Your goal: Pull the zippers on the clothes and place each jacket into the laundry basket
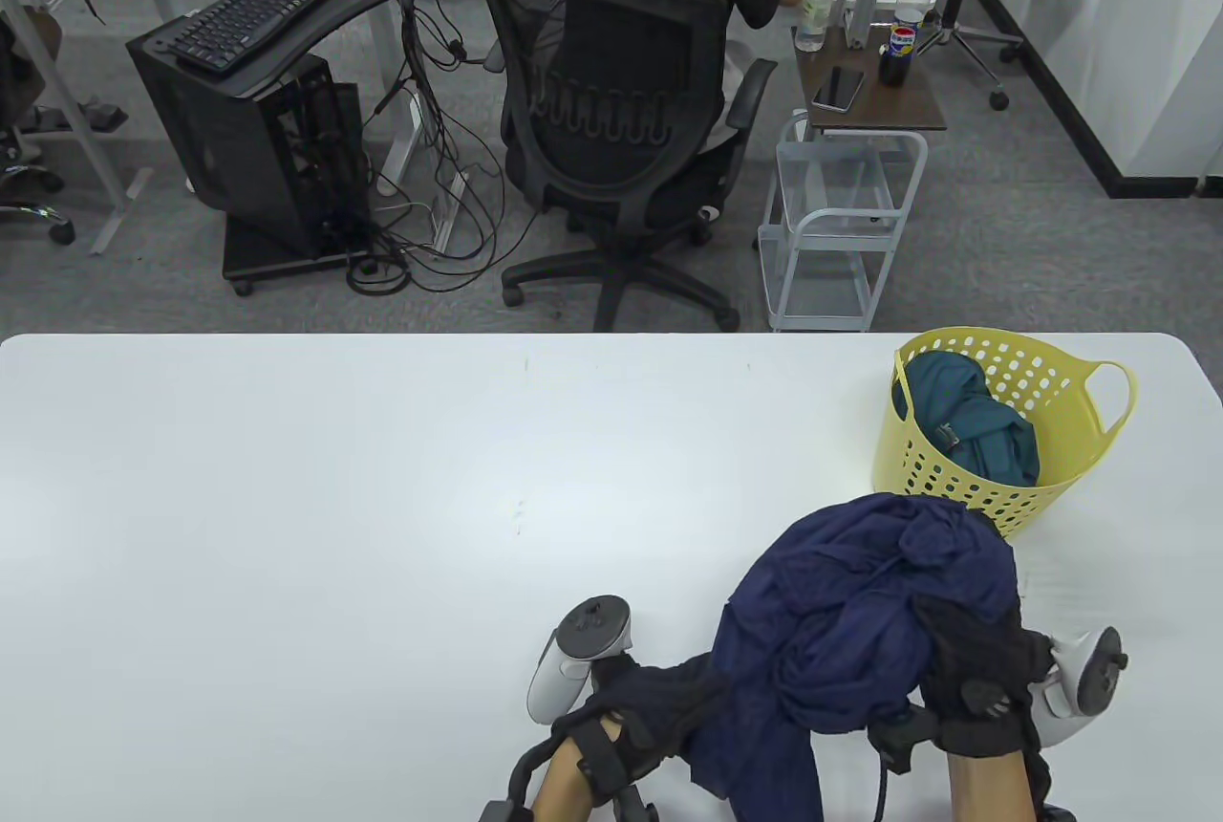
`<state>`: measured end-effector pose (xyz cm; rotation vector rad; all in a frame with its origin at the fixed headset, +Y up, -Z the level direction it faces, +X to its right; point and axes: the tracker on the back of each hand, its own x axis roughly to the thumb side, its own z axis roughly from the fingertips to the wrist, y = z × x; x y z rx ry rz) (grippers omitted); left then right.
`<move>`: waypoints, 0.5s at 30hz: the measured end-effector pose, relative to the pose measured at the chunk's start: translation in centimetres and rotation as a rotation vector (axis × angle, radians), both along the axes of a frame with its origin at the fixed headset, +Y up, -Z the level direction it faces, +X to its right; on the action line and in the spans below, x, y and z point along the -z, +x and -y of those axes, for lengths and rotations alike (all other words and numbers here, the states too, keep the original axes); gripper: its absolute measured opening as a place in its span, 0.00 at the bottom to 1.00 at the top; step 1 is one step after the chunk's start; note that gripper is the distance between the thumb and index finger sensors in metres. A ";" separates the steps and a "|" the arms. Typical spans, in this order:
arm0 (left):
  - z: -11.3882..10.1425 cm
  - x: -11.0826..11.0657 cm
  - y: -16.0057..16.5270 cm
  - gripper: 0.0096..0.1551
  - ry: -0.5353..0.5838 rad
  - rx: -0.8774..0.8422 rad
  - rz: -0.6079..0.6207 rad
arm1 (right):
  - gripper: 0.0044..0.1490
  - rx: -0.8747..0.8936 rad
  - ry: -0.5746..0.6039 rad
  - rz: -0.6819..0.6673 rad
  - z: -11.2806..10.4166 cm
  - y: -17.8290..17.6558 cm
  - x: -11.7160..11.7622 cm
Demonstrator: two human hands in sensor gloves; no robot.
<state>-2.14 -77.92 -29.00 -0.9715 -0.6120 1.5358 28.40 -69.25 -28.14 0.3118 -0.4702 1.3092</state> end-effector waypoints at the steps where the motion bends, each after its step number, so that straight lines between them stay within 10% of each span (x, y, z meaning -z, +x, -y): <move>1: 0.2 -0.3 0.2 0.52 -0.068 -0.011 -0.016 | 0.49 -0.038 0.008 0.051 -0.1 -0.2 -0.1; 8: 0.6 -1.4 -0.1 0.58 -0.376 -0.200 -0.130 | 0.50 -0.447 0.046 0.062 -0.4 -5.0 -0.1; 15: 0.8 -0.8 -4.1 0.58 -0.490 -0.275 -0.388 | 0.57 -0.837 -0.144 -0.464 0.8 -10.4 0.0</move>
